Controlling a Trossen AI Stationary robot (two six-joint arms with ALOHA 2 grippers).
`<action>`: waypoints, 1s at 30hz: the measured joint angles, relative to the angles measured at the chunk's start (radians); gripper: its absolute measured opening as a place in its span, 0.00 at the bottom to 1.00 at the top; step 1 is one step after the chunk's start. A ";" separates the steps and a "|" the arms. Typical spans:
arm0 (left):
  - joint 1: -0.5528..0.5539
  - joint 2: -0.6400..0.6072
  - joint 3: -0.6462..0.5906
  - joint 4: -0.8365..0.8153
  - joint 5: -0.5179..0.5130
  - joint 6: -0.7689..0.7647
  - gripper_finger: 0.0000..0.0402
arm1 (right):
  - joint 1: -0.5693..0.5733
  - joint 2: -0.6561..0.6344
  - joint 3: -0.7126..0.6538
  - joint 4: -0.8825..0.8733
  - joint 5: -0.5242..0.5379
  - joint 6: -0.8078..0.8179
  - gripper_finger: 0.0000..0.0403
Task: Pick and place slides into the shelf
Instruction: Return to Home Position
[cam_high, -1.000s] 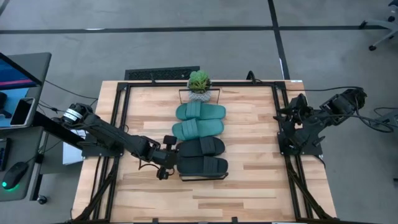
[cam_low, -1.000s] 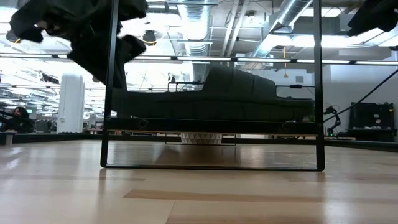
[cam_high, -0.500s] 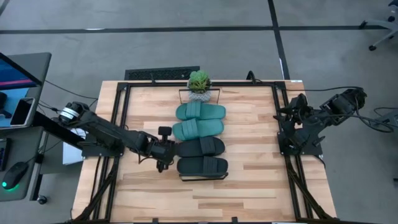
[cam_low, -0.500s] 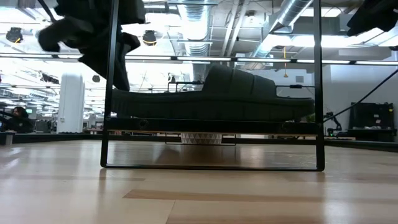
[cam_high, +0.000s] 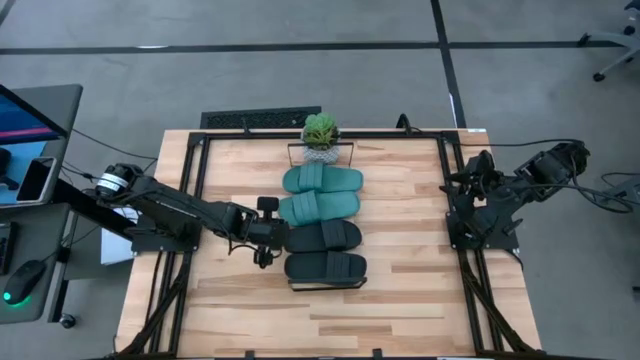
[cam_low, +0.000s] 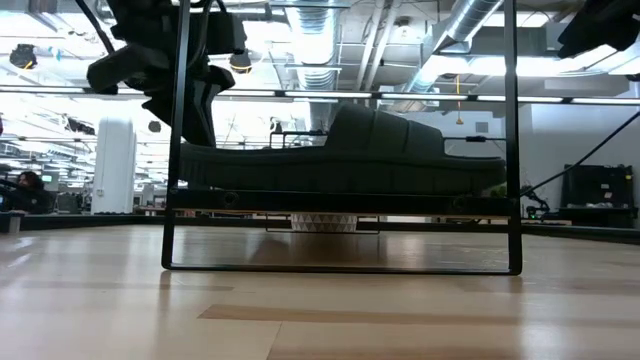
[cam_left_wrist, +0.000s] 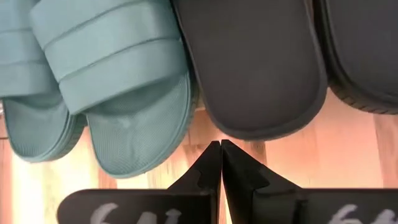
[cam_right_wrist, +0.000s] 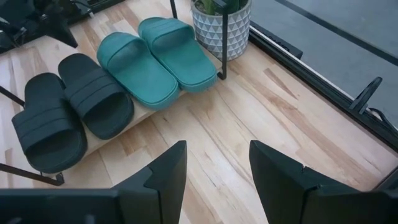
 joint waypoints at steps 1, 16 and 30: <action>0.000 0.000 0.000 0.006 0.001 0.005 0.00 | 0.000 0.000 0.000 0.000 0.000 0.000 0.41; -0.025 0.029 0.000 0.106 0.091 0.007 0.00 | 0.000 0.000 0.000 0.000 0.000 0.000 0.41; -0.042 0.089 0.001 0.149 0.044 0.026 0.00 | 0.000 0.000 0.000 0.000 -0.020 0.007 0.41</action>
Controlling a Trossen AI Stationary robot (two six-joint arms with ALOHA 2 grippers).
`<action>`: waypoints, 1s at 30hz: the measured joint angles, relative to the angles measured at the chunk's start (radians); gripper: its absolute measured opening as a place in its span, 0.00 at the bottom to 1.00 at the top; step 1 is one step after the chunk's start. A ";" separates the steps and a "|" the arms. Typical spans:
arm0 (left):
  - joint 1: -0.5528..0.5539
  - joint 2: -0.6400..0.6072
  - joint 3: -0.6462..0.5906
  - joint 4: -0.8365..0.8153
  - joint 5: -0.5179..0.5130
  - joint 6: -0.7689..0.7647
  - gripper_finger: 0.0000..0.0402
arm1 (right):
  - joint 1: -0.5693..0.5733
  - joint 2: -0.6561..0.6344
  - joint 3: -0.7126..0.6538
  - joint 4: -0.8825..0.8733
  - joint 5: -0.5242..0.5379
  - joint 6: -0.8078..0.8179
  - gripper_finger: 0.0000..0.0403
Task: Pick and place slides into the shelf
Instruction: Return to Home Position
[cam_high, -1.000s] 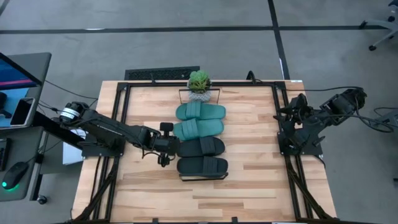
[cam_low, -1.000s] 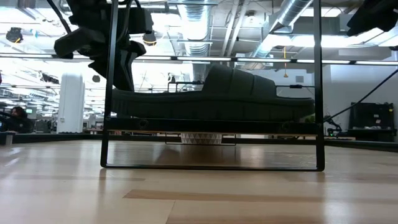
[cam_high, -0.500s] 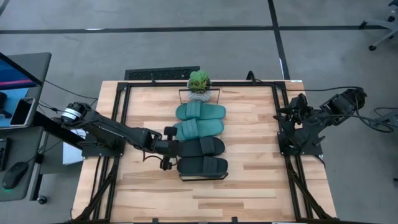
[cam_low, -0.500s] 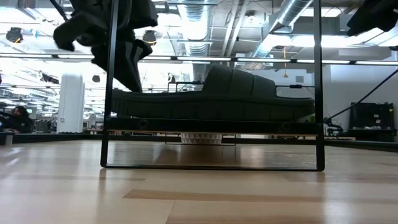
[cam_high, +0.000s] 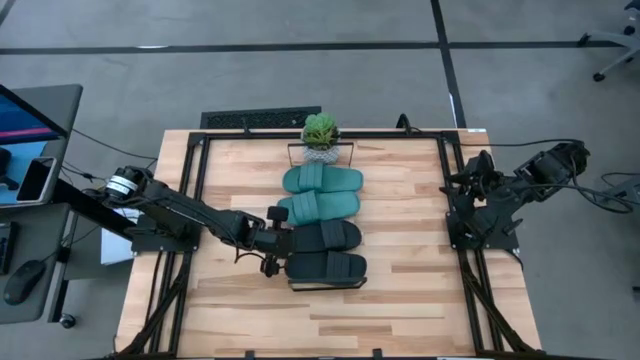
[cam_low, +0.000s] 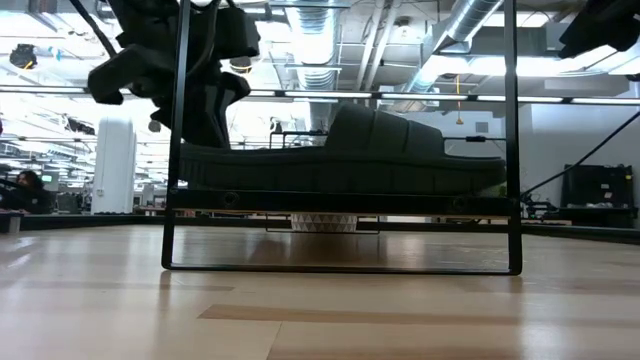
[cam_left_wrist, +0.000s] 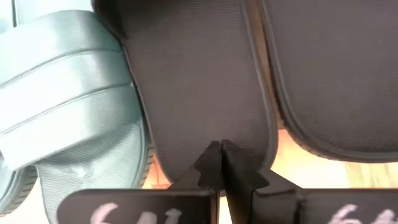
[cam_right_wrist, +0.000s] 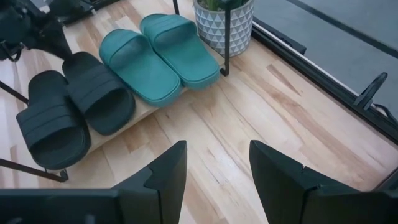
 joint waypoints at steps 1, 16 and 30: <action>0.001 -0.001 0.000 -0.002 -0.003 0.001 0.00 | 0.000 0.000 0.000 0.000 0.000 0.000 0.41; 0.000 -0.190 0.003 -0.057 -0.155 -0.064 0.00 | 0.000 0.000 0.000 0.052 0.021 -0.089 0.41; -0.063 -0.761 -0.011 -0.129 -0.257 -0.154 0.00 | 0.111 -0.103 -0.026 0.329 0.272 -0.370 0.41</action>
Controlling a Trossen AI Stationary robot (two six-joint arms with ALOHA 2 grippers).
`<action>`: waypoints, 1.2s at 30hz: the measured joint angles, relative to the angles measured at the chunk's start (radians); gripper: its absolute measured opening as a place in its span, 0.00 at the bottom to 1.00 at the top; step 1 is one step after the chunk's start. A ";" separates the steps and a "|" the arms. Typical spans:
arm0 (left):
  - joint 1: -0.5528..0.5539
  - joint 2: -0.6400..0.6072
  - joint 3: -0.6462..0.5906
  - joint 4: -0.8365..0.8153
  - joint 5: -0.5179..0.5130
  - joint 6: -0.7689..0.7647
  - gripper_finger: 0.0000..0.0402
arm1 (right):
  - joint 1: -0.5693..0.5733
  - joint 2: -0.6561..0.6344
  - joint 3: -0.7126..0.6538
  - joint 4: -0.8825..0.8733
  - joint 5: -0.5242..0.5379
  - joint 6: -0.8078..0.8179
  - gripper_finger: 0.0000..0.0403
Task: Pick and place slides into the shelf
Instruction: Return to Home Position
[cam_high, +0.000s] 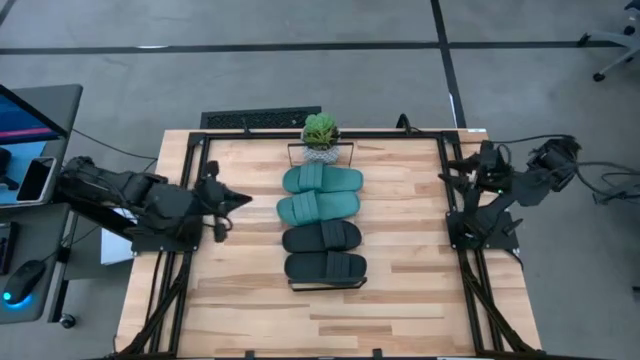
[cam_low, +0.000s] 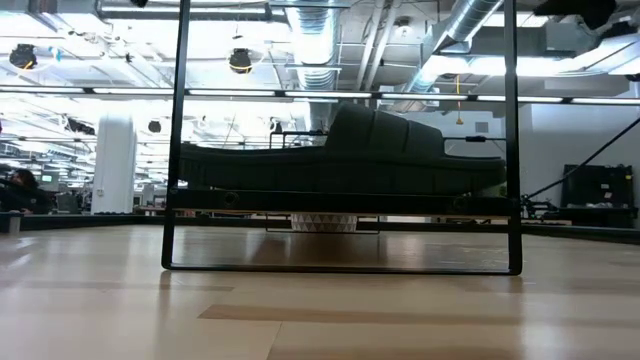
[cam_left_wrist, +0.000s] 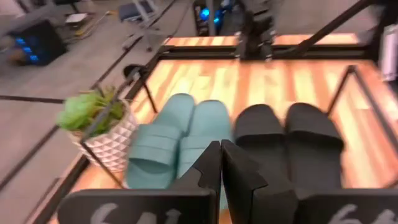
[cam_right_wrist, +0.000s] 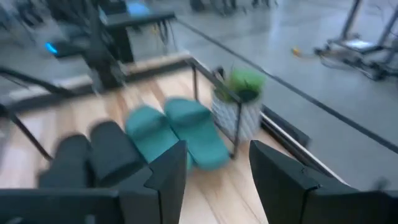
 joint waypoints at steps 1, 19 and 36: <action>-0.010 -0.029 -0.019 0.004 0.008 -0.007 0.00 | 0.027 -0.028 -0.025 0.045 0.023 -0.022 0.41; -0.397 -0.395 -0.490 0.372 -0.173 -0.179 0.00 | 0.249 -0.249 -0.610 0.797 0.194 -0.180 0.41; -0.862 -0.398 -0.713 0.416 -0.776 -0.363 0.00 | 0.248 -0.249 -0.847 1.019 0.284 -0.180 0.41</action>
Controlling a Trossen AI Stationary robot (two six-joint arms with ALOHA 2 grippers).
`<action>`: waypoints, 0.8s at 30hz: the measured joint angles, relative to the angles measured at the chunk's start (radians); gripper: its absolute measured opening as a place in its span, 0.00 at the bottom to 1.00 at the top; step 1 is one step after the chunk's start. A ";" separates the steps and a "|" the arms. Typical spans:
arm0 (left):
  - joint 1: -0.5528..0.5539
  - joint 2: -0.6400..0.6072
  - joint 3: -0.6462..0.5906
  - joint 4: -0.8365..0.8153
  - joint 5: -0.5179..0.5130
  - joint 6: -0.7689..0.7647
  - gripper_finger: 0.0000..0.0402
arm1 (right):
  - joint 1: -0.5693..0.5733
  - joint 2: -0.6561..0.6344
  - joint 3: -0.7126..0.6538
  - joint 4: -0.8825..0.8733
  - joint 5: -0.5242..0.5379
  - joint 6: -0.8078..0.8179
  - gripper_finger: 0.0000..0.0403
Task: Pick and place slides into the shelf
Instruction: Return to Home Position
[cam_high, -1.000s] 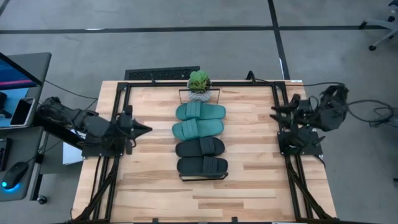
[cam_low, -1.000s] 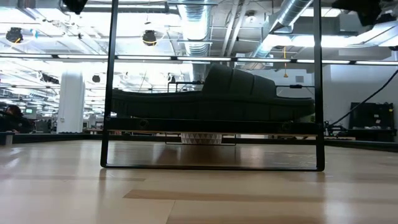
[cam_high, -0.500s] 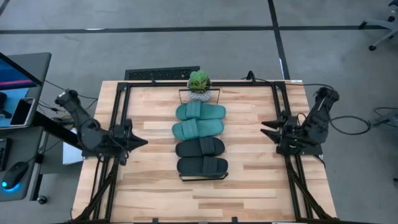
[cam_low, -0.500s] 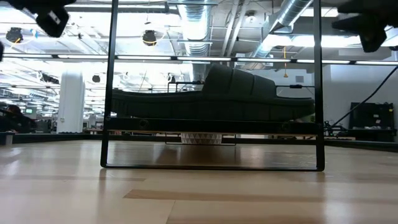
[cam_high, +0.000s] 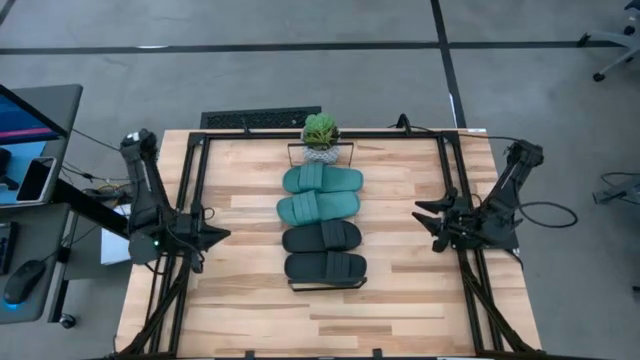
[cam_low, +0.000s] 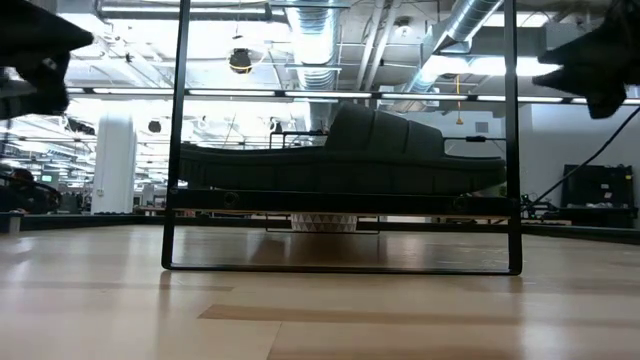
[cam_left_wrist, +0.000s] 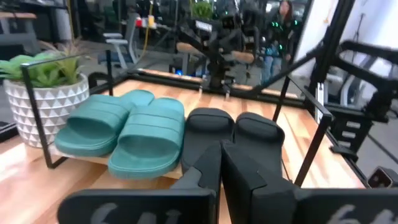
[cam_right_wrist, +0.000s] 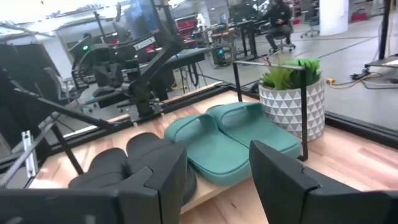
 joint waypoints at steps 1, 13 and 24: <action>-0.029 0.000 -0.008 -0.003 -0.037 -0.019 0.00 | 0.000 0.000 -0.016 0.015 0.007 0.001 0.41; -0.218 0.002 -0.076 -0.254 -0.228 -0.449 0.00 | -0.002 0.000 -0.147 0.141 0.072 0.078 0.41; -0.208 0.024 -0.102 -0.244 -0.227 -0.456 0.00 | 0.000 0.005 -0.159 0.088 0.093 0.092 0.39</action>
